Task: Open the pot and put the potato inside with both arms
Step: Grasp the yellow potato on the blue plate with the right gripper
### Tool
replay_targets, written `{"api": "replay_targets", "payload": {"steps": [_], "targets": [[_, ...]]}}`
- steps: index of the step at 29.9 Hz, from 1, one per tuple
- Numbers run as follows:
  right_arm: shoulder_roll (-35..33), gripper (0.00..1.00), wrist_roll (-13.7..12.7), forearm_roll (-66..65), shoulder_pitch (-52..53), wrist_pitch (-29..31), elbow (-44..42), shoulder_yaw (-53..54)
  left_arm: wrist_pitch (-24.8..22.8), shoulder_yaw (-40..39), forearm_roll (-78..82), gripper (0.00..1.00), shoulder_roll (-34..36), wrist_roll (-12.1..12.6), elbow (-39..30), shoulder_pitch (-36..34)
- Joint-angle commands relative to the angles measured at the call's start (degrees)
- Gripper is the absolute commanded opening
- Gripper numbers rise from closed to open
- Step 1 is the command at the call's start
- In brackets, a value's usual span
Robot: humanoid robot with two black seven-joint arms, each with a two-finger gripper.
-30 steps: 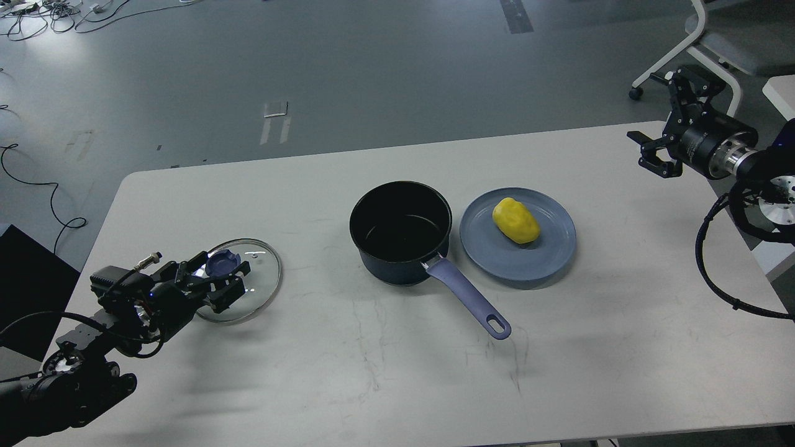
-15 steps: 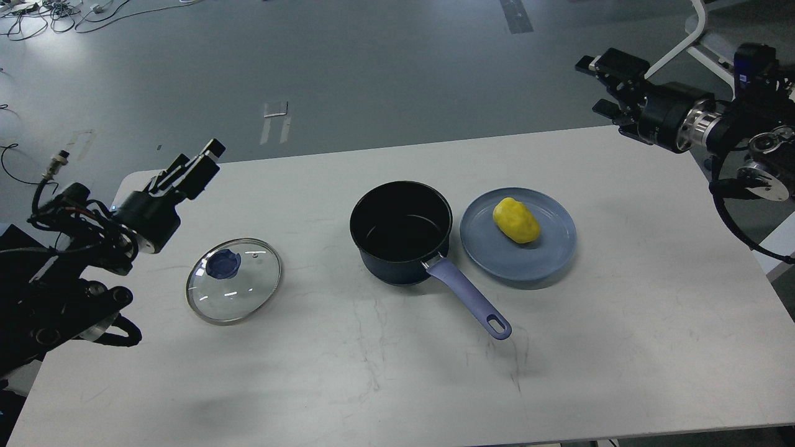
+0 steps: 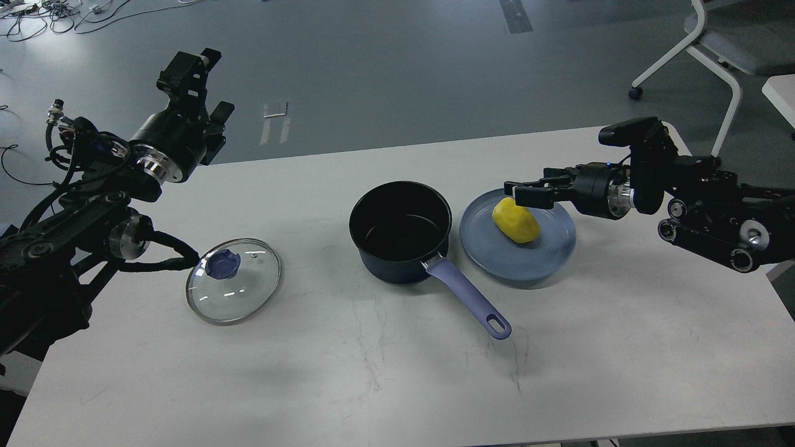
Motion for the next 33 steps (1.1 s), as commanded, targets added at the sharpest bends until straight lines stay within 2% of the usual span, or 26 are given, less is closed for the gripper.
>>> {"api": "replay_targets", "payload": {"steps": [1,7,16,17,18,21,25,27,29,33], "targets": [[1.72,1.00,-0.03,-0.54,1.67,-0.15,-1.35,-3.47,-0.02,-1.15,-1.17,0.98,-1.59,1.13,1.00,-0.68],[6.37,1.00,-0.30,-0.54,1.41,-0.15,-7.67,-5.66,-0.02,-0.98,-0.91,0.98,-1.86,0.78,1.96,0.20],[8.31,0.95,-0.56,-0.36,-1.32,-0.50,-8.91,-7.96,0.07,-0.89,-0.73,0.98,-2.12,0.43,3.90,0.20],[8.92,0.92,-0.56,-0.36,-1.32,-0.50,-9.00,-8.04,0.07,-0.89,-0.82,0.98,-1.95,0.43,3.90,0.20],[9.71,0.81,-0.56,-0.36,-1.32,-0.77,-9.26,-8.22,0.07,-0.89,-0.73,0.98,-1.95,0.43,3.90,0.20],[9.98,0.63,-0.21,-0.27,-1.32,-1.73,-9.35,-8.31,0.16,-0.89,-0.73,0.98,-1.68,0.34,3.90,0.37],[9.98,0.51,-0.12,-0.27,-1.41,-2.88,-9.18,-8.31,0.24,-0.89,-0.64,0.98,-1.42,0.34,3.90,0.81],[10.07,0.42,0.06,-0.27,-1.32,-2.88,-9.00,-8.48,0.33,-0.89,-0.56,0.98,-1.33,0.17,3.90,0.99],[9.98,0.35,0.14,-0.36,-1.06,-2.88,-8.83,-8.57,0.33,-0.89,-0.47,0.98,-1.33,-0.62,3.90,1.08],[9.37,0.31,0.67,-0.18,-0.18,-2.88,-8.56,-8.57,0.42,-0.54,-0.38,0.98,-1.33,-1.50,3.99,1.16]]}}
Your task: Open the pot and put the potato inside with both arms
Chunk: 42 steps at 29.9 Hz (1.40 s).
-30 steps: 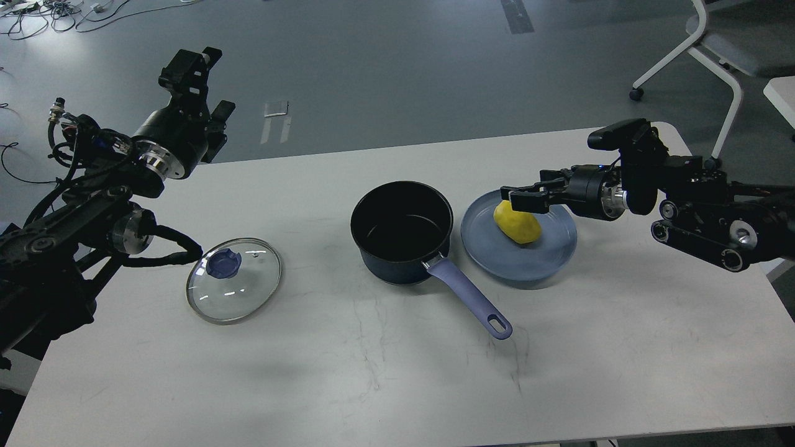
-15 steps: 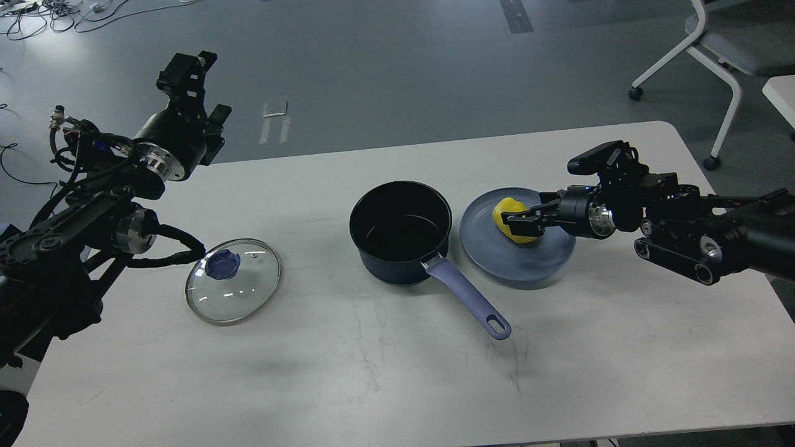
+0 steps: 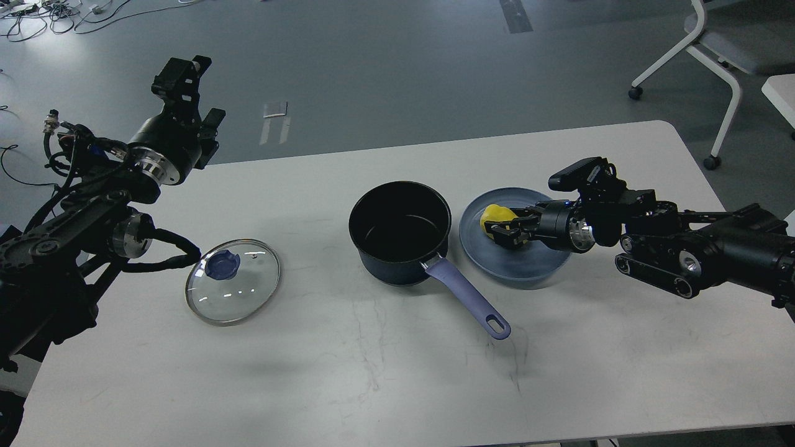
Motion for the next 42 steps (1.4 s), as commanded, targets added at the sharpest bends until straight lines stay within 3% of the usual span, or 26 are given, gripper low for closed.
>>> {"api": "replay_targets", "payload": {"steps": [1,8,12,20,26,29,30,33,35,42], "targets": [[-0.74,0.31,0.70,0.09,0.89,-0.01,0.33,0.03,0.08,0.22,0.05,0.98,-0.01,-0.50,-0.01,0.11],[-6.80,0.31,1.23,2.28,9.75,-0.01,5.78,1.09,0.08,0.31,0.05,0.98,0.08,-0.50,-0.01,0.46],[-6.28,0.31,2.02,4.83,12.93,-0.10,6.31,1.44,0.08,0.40,0.05,0.98,-0.01,-0.50,-0.01,0.46],[6.10,0.31,2.82,5.36,13.90,-0.28,5.87,0.83,0.08,0.40,0.05,0.98,-0.27,-0.50,-0.01,0.46],[10.59,0.32,2.90,5.28,13.72,-0.10,2.54,-3.39,0.17,0.40,0.05,0.98,-0.18,-0.50,-0.01,0.46],[12.18,0.44,2.82,5.28,13.02,-0.01,0.34,-4.54,0.17,0.40,0.05,0.98,-0.10,-0.50,-0.01,0.46],[12.35,0.53,2.73,5.28,12.67,-0.01,-0.10,-4.63,0.17,0.40,0.05,0.98,-0.10,-0.50,-0.01,0.46],[12.53,0.95,2.64,5.54,12.32,0.25,-0.98,-4.54,0.17,0.40,-0.13,0.98,-0.01,-0.50,-0.01,0.46],[12.53,1.00,2.64,5.71,12.40,0.34,-0.98,-4.36,-0.09,0.31,-0.39,0.98,0.08,-0.42,-0.01,0.37],[12.44,1.00,2.11,11.58,12.41,0.25,-0.89,-0.24,-0.27,-0.21,-0.57,0.98,-0.80,-0.24,-0.10,0.37]]}}
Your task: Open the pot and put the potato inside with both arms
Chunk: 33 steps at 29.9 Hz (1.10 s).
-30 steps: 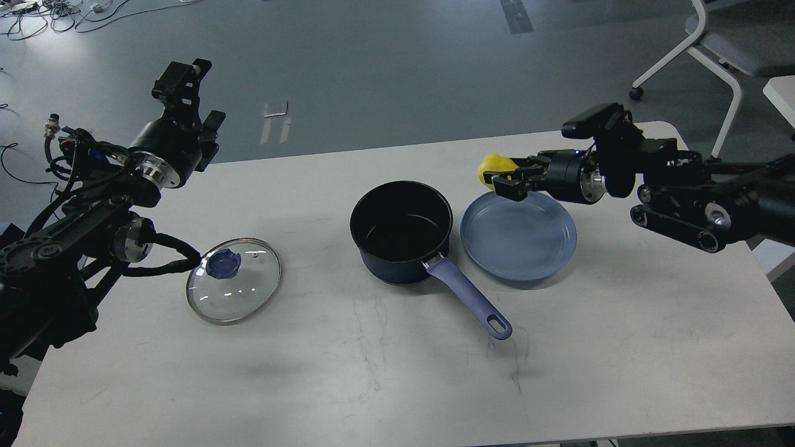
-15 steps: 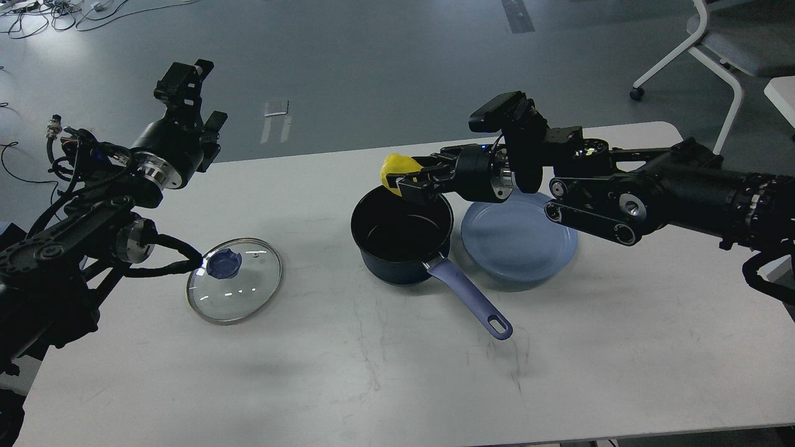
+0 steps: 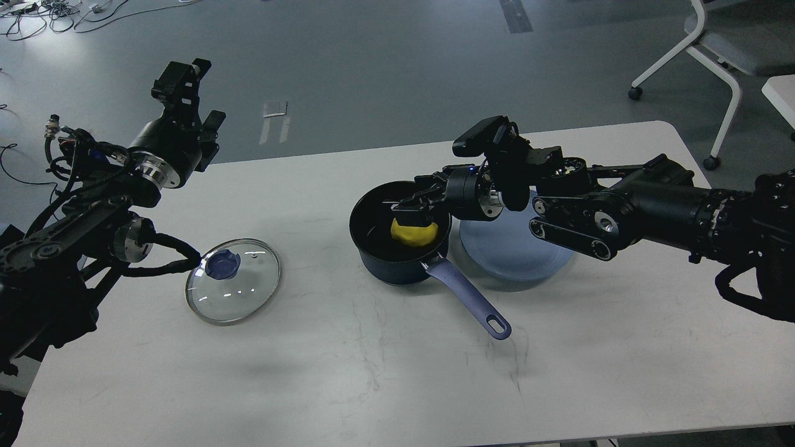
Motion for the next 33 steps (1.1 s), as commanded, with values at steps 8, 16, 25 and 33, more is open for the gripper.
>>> {"api": "replay_targets", "payload": {"steps": [8,16,25,33], "targets": [[-3.25,1.00,-0.14,26.84,-0.79,-0.26,0.13,17.76,-1.53,-0.74,-0.83,0.98,-1.74,-0.04,-0.26,-0.06],[-10.63,1.00,-2.86,60.96,-4.48,0.80,1.27,31.39,-1.98,-1.98,-8.13,0.98,-5.79,0.04,-0.17,0.03],[-15.82,1.00,-11.92,68.36,-12.47,5.46,5.13,40.28,-2.85,-4.35,-9.01,0.98,-8.33,0.66,0.09,1.79],[-16.78,1.00,-11.92,68.18,-15.03,6.95,9.45,39.93,-4.00,-4.35,-9.10,0.98,-9.30,0.75,4.04,3.02]]}}
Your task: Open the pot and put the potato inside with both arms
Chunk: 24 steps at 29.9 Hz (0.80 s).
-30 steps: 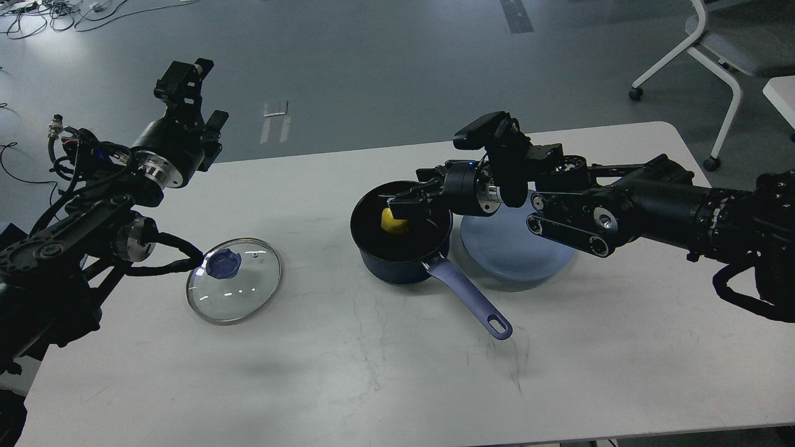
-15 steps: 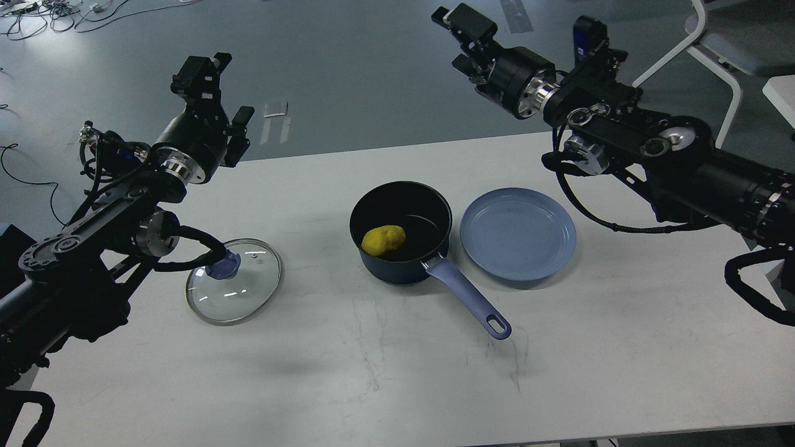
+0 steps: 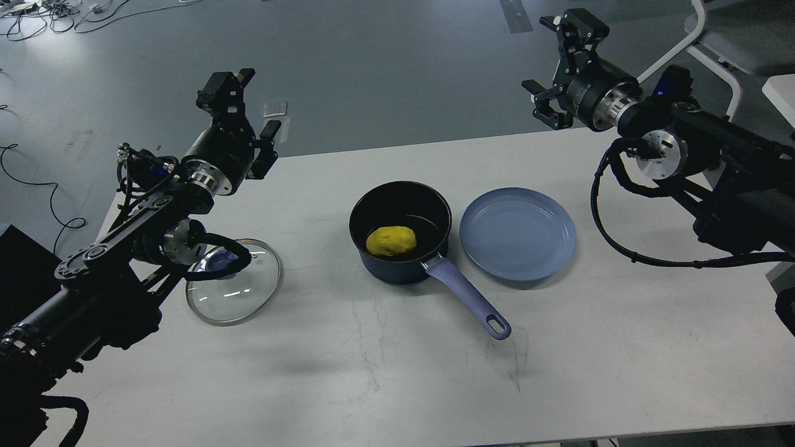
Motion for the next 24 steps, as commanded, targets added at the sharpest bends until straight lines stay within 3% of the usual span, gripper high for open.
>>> {"api": "replay_targets", "payload": {"steps": [1,4,14,17,21,24], "targets": [[-1.05,1.00,-0.20,-0.14,-0.78,1.16,2.04,-0.43,-0.59,-0.06,-0.02,0.98,-0.27,0.02,1.29,0.13],[-1.40,1.00,-0.38,-0.31,-1.57,3.88,2.14,-1.66,-0.59,-0.06,-0.02,0.98,-0.19,0.02,1.29,0.13],[-1.40,1.00,-0.38,-0.22,-6.67,4.59,3.54,-1.93,-0.50,0.03,0.06,0.98,0.17,0.02,1.29,0.21],[-1.40,1.00,-1.43,-0.22,-7.11,4.59,3.89,-1.84,-0.41,0.03,0.07,0.98,-0.01,0.02,1.29,0.21],[-1.40,1.00,-4.94,-0.22,-7.29,4.59,3.89,-1.93,-0.41,0.11,0.07,0.98,-0.54,0.10,1.29,0.21],[-1.58,1.00,-4.95,-0.22,-7.90,4.76,4.07,-1.06,-0.06,0.73,0.15,0.98,-0.97,0.28,1.37,0.39]]}}
